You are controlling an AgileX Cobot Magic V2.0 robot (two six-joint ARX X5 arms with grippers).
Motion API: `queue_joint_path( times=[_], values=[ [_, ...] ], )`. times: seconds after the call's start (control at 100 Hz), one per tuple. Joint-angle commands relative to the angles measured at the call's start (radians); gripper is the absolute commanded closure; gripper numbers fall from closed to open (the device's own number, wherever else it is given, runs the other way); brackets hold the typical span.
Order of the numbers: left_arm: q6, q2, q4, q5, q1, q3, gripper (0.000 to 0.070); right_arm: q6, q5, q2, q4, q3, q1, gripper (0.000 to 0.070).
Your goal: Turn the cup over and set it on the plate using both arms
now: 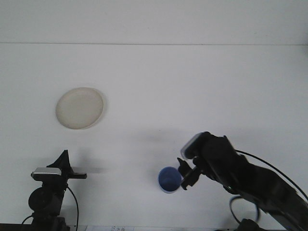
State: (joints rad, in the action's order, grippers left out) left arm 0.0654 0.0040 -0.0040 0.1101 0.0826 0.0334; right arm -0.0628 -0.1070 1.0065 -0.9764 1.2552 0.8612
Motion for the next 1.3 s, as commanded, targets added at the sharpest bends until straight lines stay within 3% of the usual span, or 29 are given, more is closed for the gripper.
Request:
queue_joint_path(
  times=[0.0,0.22,0.39,0.51,0.58,0.67,0.85,0.96,1.04,1.16,1.24,1.29],
  values=[
    [0.002,-0.001,0.01,0.004,-0.001,-0.019,0.0684,0.007,-0.026,-0.128,0.105,-0.077,0.009,0.0244],
    [-0.023,-0.001,0.042,0.004,-0.001,-0.019,0.0684,0.016,-0.052,-0.53,0.387,-0.41,0.009,0.0244],
    [-0.234,-0.001,0.059,0.004,-0.001,-0.018,0.0684,0.014,-0.05,-0.731,0.399,-0.565,0.009,0.0244],
    [-0.311,-0.001,0.063,0.004,-0.001,-0.018,0.0684,0.006,-0.028,-0.795,0.396,-0.612,0.009,0.0244],
    [-0.417,-0.001,0.068,0.004,-0.001,-0.016,0.0684,0.006,-0.024,-0.805,0.393,-0.62,0.009,0.0244],
    [-0.506,0.0,0.052,-0.06,-0.001,0.02,0.0685,0.007,-0.024,-0.803,0.386,-0.62,0.009,0.0244],
    [-0.507,0.084,-0.051,-0.182,0.008,0.227,0.0672,0.012,-0.025,-0.803,0.363,-0.62,0.009,0.0244],
    [-0.451,0.243,-0.192,-0.285,0.019,0.416,0.0503,0.015,-0.025,-0.803,0.34,-0.62,0.009,0.0244],
    [-0.416,0.385,-0.275,-0.432,0.043,0.547,0.0391,0.015,-0.025,-0.803,0.34,-0.62,0.009,0.0244],
    [-0.368,0.598,-0.37,-0.635,0.119,0.716,0.0353,0.015,-0.025,-0.803,0.34,-0.62,0.009,0.0244],
    [-0.361,0.731,-0.439,-0.672,0.214,0.808,0.034,0.015,-0.025,-0.803,0.34,-0.621,0.009,0.0244],
    [-0.353,0.809,-0.481,-0.667,0.288,0.859,0.0266,0.015,-0.025,-0.803,0.34,-0.621,0.009,0.0244]
  ],
)
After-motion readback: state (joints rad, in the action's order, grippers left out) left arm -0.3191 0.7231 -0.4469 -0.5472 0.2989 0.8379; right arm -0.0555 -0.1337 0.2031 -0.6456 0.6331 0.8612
